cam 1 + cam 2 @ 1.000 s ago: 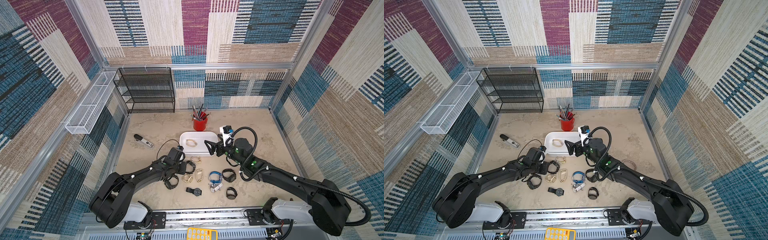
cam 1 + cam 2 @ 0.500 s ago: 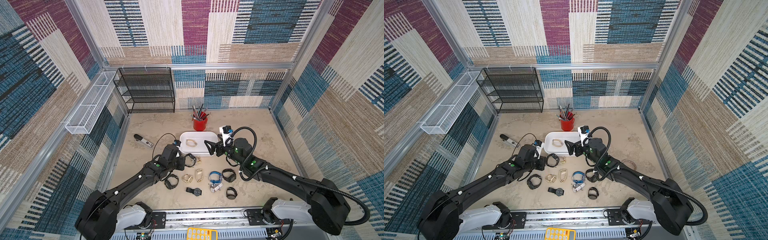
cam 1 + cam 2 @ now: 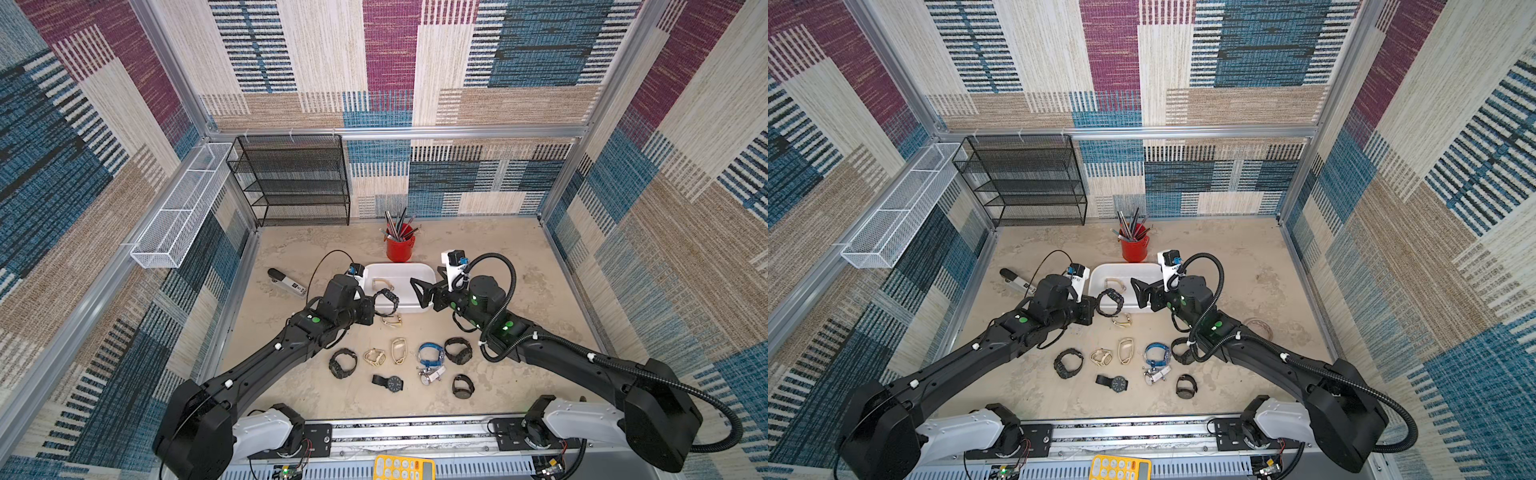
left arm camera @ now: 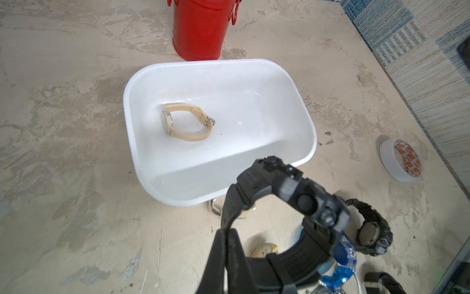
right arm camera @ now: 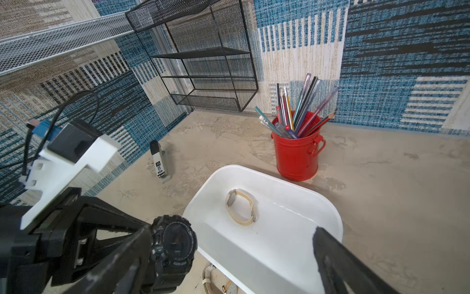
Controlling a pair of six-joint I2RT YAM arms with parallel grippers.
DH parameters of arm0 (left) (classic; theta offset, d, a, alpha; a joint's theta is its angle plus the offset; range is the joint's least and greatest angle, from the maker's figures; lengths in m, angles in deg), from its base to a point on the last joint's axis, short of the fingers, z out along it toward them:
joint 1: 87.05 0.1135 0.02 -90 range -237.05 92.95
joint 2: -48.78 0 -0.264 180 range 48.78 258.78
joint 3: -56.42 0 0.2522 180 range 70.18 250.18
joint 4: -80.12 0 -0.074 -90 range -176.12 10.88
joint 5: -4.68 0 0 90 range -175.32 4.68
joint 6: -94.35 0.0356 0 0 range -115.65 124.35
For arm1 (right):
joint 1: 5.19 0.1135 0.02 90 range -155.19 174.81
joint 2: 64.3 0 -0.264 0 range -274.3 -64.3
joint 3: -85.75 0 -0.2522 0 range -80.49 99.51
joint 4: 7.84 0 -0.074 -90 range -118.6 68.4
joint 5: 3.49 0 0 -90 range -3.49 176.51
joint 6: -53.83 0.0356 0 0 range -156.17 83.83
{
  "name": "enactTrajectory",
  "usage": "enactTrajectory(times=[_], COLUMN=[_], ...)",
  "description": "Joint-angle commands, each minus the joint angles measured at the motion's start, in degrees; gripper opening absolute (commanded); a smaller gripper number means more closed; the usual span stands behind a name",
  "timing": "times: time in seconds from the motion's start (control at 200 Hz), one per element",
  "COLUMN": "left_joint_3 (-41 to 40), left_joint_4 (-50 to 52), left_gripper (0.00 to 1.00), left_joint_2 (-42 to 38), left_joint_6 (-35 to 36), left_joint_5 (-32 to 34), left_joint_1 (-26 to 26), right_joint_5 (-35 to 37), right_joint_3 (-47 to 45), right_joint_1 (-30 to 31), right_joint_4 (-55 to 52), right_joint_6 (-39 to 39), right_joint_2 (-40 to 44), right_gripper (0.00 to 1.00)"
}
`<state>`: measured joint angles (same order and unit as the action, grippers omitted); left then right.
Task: Put the watch into the storage box
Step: Pick up the watch at the center of the board.
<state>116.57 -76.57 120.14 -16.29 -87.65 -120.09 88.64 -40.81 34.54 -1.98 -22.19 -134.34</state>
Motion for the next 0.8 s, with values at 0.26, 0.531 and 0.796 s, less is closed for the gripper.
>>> enactTrajectory(times=[0.26, 0.531, 0.796], left_joint_3=[11.1, 18.7, 23.5], left_joint_4=[-4.0, -4.0, -4.0], left_gripper=[0.0, 0.0, 0.0], left_joint_2=[14.2, 24.5, 31.0], left_joint_6=[2.4, 3.5, 3.6], left_joint_5=[-2.0, -2.1, -2.2], left_joint_1=[-1.6, -3.5, -4.4], right_joint_5=[1.8, 4.0, 5.1], right_joint_3=[-2.8, -4.8, -6.1], right_joint_1=[0.0, 0.0, 0.0], right_joint_4=[-0.5, -3.5, -4.6], right_joint_6=[3.8, 4.6, 4.9], right_joint_2=[3.2, 6.7, 8.5], right_gripper=[1.0, 1.0, 1.0])
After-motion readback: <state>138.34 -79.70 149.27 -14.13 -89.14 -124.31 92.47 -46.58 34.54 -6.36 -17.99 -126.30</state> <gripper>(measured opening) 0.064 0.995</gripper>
